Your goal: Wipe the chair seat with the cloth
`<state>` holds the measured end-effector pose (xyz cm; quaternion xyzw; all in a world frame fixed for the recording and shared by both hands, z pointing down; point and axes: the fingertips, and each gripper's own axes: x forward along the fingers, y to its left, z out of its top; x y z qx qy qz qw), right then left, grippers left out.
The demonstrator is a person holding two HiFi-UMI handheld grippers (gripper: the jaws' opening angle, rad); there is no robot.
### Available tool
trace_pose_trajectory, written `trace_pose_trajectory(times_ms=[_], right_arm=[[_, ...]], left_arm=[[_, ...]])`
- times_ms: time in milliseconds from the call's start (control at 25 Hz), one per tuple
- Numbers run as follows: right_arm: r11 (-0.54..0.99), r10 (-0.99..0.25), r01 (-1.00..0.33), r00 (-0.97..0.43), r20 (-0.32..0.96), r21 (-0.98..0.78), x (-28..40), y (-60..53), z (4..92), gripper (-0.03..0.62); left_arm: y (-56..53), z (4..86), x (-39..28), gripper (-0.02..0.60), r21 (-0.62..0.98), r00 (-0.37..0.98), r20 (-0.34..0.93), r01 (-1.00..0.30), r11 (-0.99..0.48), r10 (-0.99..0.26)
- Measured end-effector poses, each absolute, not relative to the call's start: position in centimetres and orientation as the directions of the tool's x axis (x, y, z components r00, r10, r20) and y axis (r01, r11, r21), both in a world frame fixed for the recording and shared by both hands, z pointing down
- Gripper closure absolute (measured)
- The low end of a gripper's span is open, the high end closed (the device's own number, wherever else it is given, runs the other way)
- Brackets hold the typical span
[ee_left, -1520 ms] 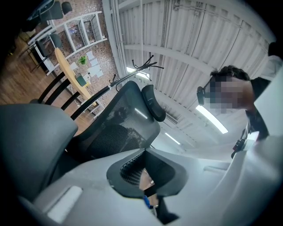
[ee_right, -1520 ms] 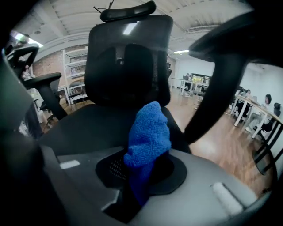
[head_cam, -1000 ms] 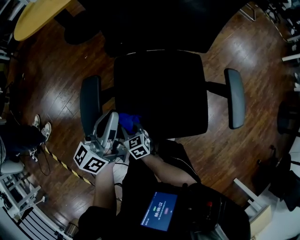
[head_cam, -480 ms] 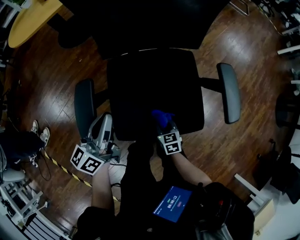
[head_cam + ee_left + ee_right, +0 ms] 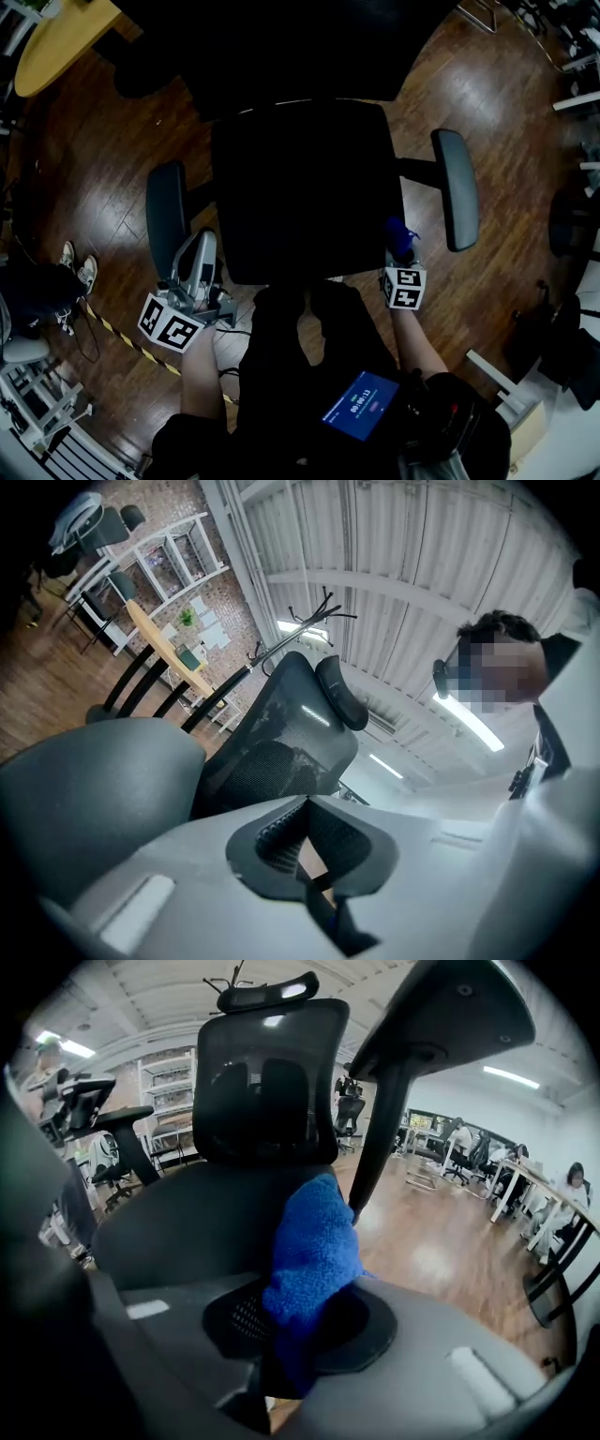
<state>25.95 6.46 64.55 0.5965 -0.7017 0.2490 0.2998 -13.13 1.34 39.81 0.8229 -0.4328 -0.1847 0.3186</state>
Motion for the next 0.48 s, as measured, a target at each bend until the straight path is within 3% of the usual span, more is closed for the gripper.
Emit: trace_pose_trajectory(times_ms=[160,320,480], right_arm=[[0.189,-0.745,-0.98,-0.184,0.642,-0.063,21.1,1.4,62.1,0.511],[0.364,-0.752,-0.921,-0.377,0.541,-0.137,10.4,-7.9,60.1,0.511],[0.533,-0.675,-0.83,-0.536,0.507,-0.167,-0.5,-16.1,60.3,0.511]], left_arm=[[1.2,39.4,-11.9,0.591,0.691,0.576,-0.05,-0.57,-0.445,-0.816],[0.9,38.3,-9.6,0.591,0.696,0.626,-0.105,-0.509,-0.506,-0.773],[-0.4,38.4,-7.9,0.591,0.682,0.658,-0.122,-0.488,-0.545,-0.743]])
